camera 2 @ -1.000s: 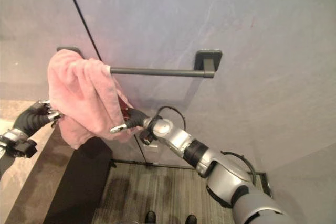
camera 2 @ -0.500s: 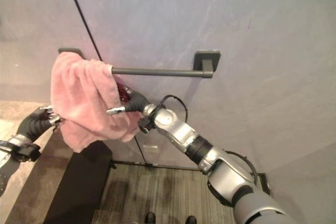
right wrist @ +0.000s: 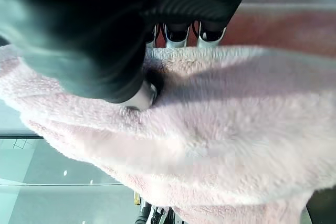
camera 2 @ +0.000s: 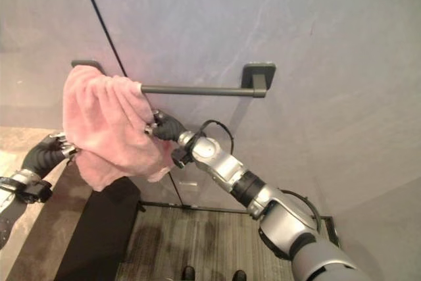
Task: Put brush and paste in cup on sink, flatten towel.
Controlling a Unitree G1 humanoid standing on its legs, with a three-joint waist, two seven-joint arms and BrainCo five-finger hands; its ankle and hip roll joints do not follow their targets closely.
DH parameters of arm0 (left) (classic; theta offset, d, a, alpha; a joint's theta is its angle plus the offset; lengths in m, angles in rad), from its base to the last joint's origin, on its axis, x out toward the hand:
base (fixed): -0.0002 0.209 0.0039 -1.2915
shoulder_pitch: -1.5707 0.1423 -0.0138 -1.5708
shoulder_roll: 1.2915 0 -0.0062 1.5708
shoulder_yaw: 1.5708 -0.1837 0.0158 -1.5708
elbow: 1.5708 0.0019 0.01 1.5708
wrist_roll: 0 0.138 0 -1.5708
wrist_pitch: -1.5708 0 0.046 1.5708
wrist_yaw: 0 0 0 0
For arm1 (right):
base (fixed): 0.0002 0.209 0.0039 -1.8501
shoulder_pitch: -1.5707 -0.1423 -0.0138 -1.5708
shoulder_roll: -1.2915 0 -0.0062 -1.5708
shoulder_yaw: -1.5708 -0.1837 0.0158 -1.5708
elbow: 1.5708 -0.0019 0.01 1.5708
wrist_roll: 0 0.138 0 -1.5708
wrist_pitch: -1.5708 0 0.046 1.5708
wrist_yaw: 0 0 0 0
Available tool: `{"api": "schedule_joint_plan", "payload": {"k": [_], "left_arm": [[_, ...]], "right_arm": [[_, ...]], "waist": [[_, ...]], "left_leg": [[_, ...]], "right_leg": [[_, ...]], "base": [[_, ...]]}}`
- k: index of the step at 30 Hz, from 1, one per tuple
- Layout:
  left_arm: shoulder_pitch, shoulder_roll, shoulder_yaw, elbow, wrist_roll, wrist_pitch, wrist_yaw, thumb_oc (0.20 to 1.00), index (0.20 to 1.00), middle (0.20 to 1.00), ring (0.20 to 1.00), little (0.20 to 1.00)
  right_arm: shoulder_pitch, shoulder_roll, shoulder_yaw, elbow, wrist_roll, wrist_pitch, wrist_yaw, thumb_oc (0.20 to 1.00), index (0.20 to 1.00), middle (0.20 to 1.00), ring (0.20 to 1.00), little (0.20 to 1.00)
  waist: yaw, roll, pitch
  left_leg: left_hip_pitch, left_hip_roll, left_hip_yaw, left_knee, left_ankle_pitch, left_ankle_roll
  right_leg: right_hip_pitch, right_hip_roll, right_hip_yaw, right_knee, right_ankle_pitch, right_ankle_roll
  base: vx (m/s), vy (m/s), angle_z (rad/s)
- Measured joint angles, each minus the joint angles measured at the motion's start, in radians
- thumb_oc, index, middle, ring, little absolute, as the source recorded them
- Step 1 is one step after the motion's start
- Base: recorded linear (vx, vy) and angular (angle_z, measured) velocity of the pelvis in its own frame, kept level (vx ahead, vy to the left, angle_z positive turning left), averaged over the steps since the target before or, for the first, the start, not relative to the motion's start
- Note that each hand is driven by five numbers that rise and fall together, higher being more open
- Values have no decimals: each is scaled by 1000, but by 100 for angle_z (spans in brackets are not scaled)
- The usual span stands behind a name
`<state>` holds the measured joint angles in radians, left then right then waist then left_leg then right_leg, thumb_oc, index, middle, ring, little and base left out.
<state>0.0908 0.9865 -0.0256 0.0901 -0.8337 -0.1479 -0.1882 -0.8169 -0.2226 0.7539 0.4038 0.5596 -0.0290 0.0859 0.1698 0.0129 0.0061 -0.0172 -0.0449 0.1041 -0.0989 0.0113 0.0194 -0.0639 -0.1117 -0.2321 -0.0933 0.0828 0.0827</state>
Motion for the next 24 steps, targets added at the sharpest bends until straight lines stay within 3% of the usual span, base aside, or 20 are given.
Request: {"api": "schedule_joint_plan", "payload": {"k": [2,5,7,8,10,14,24], "left_arm": [[3,-12,30,-3,14,-2,15,200,200,200,200,200],[18,-149,121,-16,19,-38,60,200,200,200,200,200],[48,-88,82,-62,179,-19,74,200,200,200,200,200],[71,-88,106,-81,188,-20,75,200,200,200,200,200],[51,-186,150,-98,182,-49,98,200,200,200,200,200],[37,-221,121,-174,196,-70,124,200,200,200,200,200],[38,-201,76,-198,169,-66,111,200,200,200,200,200]], "right_arm": [[4,-14,-5,-10,-1,0,-4,200,200,200,200,200],[72,-19,-89,-75,-19,-16,-29,200,200,200,200,200],[139,-122,-64,-292,-201,-27,-27,200,200,200,200,200],[150,-119,-75,-304,-208,-39,-17,200,200,200,200,200],[198,-46,-193,-259,-208,-53,-59,200,200,200,200,200],[200,-64,-199,-301,-208,-64,-68,200,200,200,200,200],[248,-118,-204,-368,-233,-94,-81,200,200,200,200,200]], "waist": [[0,0,0],[-6,-2,-1],[-4,-10,0],[-12,-12,0],[-25,-4,-1],[-25,-9,3],[-39,-6,10]], "left_leg": [[0,0,0,0,0,0],[-1,-1,-2,0,0,0],[-11,-1,-4,0,0,0],[-8,-1,-2,0,0,0],[1,-1,-3,0,-1,0],[6,0,-2,0,0,0],[17,2,18,0,-1,0]], "right_leg": [[0,0,-1,0,0,0],[-5,0,-2,1,0,0],[-8,-1,-4,0,-2,1],[-6,-1,-3,1,-1,1],[2,0,0,0,-1,0],[6,0,-2,0,-1,1],[12,1,15,0,-2,0]], "base": [[0,0,0],[17,1,3],[37,6,1],[6,-1,-9],[9,-4,-2],[5,-1,1],[7,-12,-2]]}}
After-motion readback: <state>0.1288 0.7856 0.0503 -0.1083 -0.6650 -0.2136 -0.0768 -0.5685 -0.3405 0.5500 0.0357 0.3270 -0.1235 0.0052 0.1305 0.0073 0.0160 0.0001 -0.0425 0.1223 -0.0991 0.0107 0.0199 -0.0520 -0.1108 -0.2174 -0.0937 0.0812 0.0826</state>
